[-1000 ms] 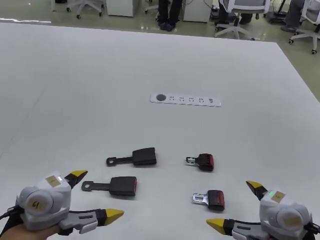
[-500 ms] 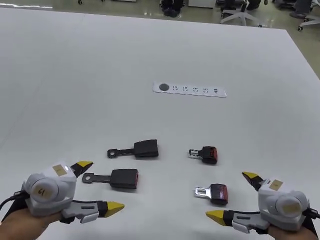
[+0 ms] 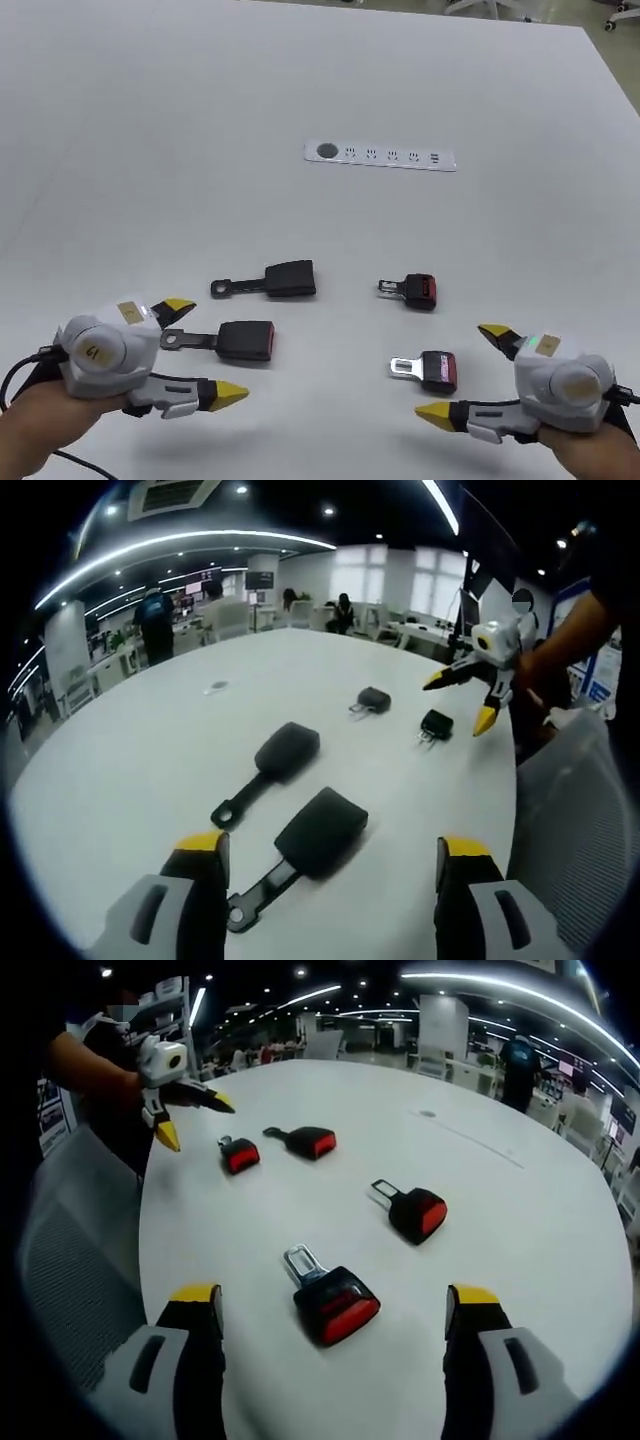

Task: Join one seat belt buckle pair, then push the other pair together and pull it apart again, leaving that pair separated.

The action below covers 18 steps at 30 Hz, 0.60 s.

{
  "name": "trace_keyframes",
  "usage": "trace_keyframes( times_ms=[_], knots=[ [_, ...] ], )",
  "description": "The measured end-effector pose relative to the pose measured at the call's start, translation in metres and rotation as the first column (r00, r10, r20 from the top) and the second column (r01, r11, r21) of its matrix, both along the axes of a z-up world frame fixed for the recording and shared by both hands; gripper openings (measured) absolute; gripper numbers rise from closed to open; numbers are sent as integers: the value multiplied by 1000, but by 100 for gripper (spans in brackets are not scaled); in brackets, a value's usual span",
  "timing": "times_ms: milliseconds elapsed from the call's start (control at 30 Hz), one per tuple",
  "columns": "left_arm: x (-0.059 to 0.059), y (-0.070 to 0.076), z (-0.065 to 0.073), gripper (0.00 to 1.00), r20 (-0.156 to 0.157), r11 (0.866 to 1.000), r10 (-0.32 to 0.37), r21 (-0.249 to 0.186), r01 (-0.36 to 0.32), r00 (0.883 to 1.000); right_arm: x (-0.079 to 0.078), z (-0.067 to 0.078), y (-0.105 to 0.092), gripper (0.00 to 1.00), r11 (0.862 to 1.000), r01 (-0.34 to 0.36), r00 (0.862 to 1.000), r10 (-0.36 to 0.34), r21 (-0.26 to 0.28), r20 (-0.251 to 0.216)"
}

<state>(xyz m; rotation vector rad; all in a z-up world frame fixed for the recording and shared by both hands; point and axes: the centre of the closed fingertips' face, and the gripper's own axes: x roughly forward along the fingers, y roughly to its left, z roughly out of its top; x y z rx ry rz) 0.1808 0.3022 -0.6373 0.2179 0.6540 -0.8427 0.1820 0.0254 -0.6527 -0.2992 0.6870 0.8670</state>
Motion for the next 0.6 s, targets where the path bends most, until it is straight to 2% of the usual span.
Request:
trace_keyframes(
  times_ms=[100, 267, 367, 467, 600],
  knots=[
    [4, -1, -4, 87, -11, 1000, -18, -7, 17, 1000, 3, -3, -2, 91, 1000, -4, 1000, 4, -1, -13],
    [6, -2, -15, 85, -40, 998, -63, 20, 64, 997, 4, -6, 1, 88, 1000, -24, 999, 24, -5, -25],
    [8, -6, -18, 83, -45, 995, -96, 26, 97, 994, 5, -13, 3, 86, 999, -41, 998, 41, -6, -47],
    [12, -5, -25, 83, -54, 992, -115, 40, 117, 992, 5, -14, 5, 84, 998, -56, 997, 55, -10, -50],
    [14, -8, -27, 81, -64, 988, -142, 54, 146, 988, 1, -17, 9, 80, 997, -81, 993, 81, 2, -90]
  ],
)
